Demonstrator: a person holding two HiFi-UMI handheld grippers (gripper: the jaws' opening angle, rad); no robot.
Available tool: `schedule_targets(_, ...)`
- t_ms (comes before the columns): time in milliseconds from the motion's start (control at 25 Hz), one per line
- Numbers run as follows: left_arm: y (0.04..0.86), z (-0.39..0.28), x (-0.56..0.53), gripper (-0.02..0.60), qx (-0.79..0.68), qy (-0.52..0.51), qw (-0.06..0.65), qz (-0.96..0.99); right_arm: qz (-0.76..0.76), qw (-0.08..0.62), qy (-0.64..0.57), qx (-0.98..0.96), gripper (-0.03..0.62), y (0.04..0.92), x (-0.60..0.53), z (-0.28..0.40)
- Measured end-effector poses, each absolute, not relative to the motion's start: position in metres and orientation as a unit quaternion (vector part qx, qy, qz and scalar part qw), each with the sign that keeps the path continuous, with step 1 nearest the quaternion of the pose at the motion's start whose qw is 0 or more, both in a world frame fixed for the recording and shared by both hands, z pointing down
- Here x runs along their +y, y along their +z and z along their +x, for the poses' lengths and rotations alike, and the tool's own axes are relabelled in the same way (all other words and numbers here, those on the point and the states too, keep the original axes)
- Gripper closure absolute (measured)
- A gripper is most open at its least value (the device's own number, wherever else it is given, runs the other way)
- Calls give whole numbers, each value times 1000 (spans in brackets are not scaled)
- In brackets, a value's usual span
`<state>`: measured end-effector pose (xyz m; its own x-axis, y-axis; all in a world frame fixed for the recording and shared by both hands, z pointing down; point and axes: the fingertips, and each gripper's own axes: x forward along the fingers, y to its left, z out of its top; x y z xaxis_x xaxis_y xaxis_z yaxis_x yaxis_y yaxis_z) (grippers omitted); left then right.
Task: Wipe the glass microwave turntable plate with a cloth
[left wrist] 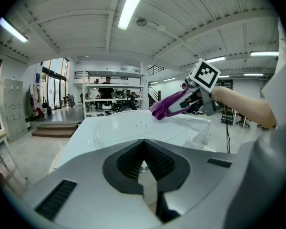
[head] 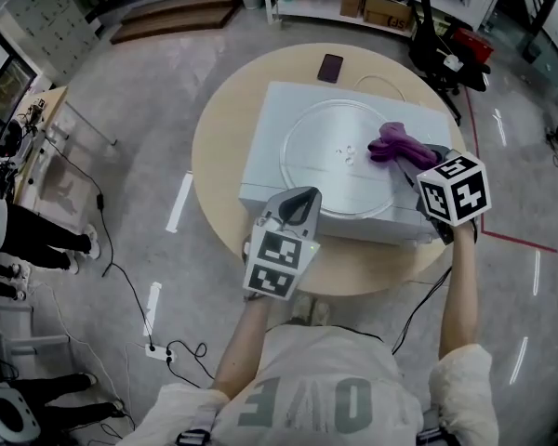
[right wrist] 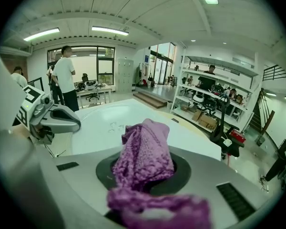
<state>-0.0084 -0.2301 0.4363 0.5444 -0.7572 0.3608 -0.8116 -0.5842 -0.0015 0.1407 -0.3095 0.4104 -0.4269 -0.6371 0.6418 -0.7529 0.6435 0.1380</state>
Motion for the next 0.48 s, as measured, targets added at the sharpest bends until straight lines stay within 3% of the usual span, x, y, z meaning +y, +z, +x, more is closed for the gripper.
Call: schedule_targets(480,437,-9,-230,586,-446,165,83,876,384,339,86,-854,546,419,-206,131)
